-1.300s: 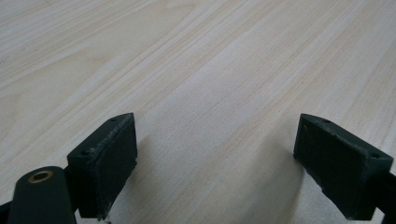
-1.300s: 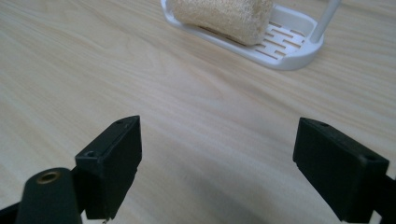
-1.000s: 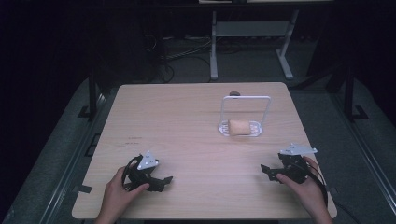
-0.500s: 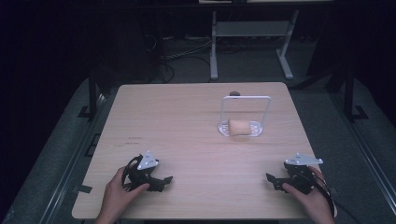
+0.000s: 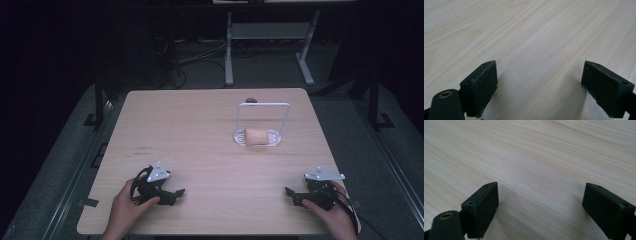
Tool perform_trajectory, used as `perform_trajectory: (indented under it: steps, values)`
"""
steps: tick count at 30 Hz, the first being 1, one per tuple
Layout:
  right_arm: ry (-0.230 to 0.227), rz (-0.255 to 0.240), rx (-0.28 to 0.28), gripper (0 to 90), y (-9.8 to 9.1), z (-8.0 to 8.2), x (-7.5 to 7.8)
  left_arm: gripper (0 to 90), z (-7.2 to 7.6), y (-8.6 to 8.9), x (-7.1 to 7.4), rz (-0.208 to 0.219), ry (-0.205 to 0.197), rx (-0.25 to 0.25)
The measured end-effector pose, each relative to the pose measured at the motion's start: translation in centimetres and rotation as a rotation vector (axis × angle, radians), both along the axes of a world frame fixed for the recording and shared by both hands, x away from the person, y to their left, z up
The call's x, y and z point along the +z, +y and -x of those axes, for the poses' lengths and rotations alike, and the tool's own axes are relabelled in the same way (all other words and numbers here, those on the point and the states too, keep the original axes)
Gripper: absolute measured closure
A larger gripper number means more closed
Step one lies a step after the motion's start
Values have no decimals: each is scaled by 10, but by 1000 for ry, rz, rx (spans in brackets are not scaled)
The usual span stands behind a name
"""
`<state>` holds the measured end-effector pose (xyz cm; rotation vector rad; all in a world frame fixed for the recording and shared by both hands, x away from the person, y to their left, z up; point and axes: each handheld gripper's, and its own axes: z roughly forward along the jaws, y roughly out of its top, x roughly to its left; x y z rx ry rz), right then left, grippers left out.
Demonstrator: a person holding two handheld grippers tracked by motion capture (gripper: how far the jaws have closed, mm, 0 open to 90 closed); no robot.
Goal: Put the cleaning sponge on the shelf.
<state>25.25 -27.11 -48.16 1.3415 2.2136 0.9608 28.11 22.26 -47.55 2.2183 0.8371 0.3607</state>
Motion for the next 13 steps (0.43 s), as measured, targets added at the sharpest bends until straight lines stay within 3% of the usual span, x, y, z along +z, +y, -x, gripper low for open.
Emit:
perform_trajectory:
  steps: [13]
  values:
    - [0,-3,2,116,1,0,-1,128,0,0,0,0,0,0]
